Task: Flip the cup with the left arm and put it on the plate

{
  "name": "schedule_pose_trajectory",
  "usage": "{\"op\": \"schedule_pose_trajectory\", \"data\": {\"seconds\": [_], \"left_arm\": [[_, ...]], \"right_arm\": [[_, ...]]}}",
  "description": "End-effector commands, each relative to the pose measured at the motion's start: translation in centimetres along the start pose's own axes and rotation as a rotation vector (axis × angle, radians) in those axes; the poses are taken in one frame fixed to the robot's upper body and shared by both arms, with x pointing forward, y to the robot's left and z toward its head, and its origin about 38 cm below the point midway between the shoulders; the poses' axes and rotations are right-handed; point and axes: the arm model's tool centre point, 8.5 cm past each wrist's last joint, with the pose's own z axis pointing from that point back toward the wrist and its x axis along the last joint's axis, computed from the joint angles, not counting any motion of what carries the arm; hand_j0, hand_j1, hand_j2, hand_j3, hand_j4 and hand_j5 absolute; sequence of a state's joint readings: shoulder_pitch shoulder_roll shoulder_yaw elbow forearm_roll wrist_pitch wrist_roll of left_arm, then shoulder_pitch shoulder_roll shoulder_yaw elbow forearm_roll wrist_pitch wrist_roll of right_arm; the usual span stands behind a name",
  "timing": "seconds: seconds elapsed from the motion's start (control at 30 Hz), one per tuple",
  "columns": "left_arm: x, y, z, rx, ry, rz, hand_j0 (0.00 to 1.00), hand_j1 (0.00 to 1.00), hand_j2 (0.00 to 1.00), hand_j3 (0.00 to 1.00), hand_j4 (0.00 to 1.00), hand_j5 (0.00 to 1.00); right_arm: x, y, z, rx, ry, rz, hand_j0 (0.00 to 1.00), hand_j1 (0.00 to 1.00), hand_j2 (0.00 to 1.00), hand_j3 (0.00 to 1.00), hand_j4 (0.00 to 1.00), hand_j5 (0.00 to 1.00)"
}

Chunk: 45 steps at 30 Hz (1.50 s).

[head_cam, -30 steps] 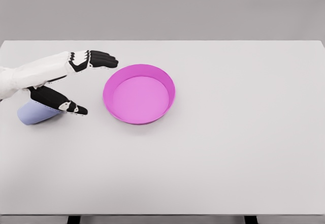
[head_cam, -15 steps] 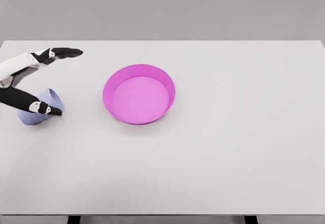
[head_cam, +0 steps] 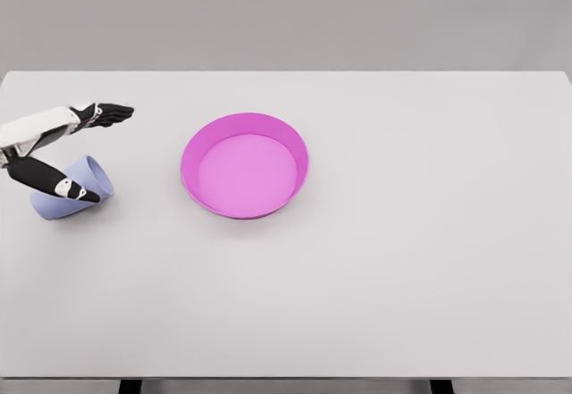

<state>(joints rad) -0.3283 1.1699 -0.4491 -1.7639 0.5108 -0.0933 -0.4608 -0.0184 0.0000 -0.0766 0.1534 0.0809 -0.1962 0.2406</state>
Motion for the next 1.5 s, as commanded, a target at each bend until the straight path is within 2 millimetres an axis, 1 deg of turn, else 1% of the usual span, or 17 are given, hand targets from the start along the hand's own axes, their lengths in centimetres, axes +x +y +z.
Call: {"op": "schedule_pose_trajectory", "data": {"seconds": [0.0,0.2,0.33,0.4,0.43,0.5,0.53,0.6,0.83,1.0,1.13,1.33,1.47], "left_arm": [[-0.1,0.1,0.1,-0.001,0.019,-0.020,1.00,1.00,1.00,1.00,1.00,1.00],[-0.7,-0.1,0.3,-0.005,0.041,-0.012,1.00,1.00,1.00,1.00,1.00,1.00],[-2.2,0.2,0.7,0.016,0.119,0.039,1.00,1.00,1.00,1.00,1.00,1.00],[-3.0,-0.6,0.8,0.004,0.140,0.071,1.00,1.00,1.00,1.00,1.00,1.00],[-3.2,-0.8,0.8,0.003,0.147,0.085,1.00,1.00,1.00,1.00,1.00,1.00],[-3.4,-0.8,0.7,0.010,0.151,0.081,1.00,1.00,1.00,1.00,1.00,1.00],[-4.1,-0.5,0.9,0.020,0.168,0.088,1.00,1.00,1.00,1.00,1.00,1.00],[-3.7,-0.2,0.9,0.026,0.158,0.088,1.00,1.00,1.00,1.00,1.00,1.00],[-4.0,-0.4,0.8,0.024,0.167,0.084,1.00,1.00,1.00,1.00,1.00,1.00],[-4.3,-0.1,0.7,0.032,0.205,0.005,1.00,1.00,1.00,1.00,1.00,1.00],[-5.1,-0.8,0.1,0.035,0.224,0.023,1.00,1.00,1.00,1.00,1.00,1.00],[-7.1,-0.9,0.1,0.056,0.260,0.072,1.00,1.00,1.00,1.00,1.00,1.00],[-7.6,-0.9,0.0,0.064,0.265,0.088,1.00,1.00,1.00,1.00,1.00,1.00]], "right_arm": [[0.0,0.0,0.0,0.000,0.000,0.000,1.00,1.00,1.00,1.00,1.00,1.00],[0.0,0.0,0.0,0.000,0.000,0.000,1.00,1.00,1.00,1.00,1.00,1.00],[0.0,0.0,0.0,0.000,0.000,0.000,1.00,1.00,1.00,1.00,1.00,1.00],[0.1,0.0,0.0,0.000,-0.002,0.001,1.00,1.00,1.00,1.00,1.00,1.00],[0.0,0.0,0.0,0.000,0.000,0.000,1.00,1.00,1.00,1.00,1.00,1.00],[0.0,0.0,0.0,0.000,0.000,0.000,1.00,1.00,1.00,1.00,1.00,1.00],[0.0,0.0,0.0,0.000,0.000,0.000,1.00,1.00,1.00,1.00,1.00,1.00],[0.0,0.0,0.0,0.000,0.000,0.000,1.00,1.00,1.00,1.00,1.00,1.00],[0.0,0.0,0.0,0.000,0.000,0.000,1.00,1.00,1.00,1.00,1.00,1.00],[0.0,0.0,0.0,0.000,0.000,0.000,1.00,1.00,1.00,1.00,1.00,1.00],[0.0,0.0,0.0,0.000,0.000,0.000,1.00,1.00,1.00,1.00,1.00,1.00],[0.0,0.0,0.0,0.000,0.000,0.000,1.00,1.00,1.00,1.00,1.00,1.00],[0.0,0.0,0.0,0.000,0.000,0.000,1.00,1.00,1.00,1.00,1.00,1.00]]}}
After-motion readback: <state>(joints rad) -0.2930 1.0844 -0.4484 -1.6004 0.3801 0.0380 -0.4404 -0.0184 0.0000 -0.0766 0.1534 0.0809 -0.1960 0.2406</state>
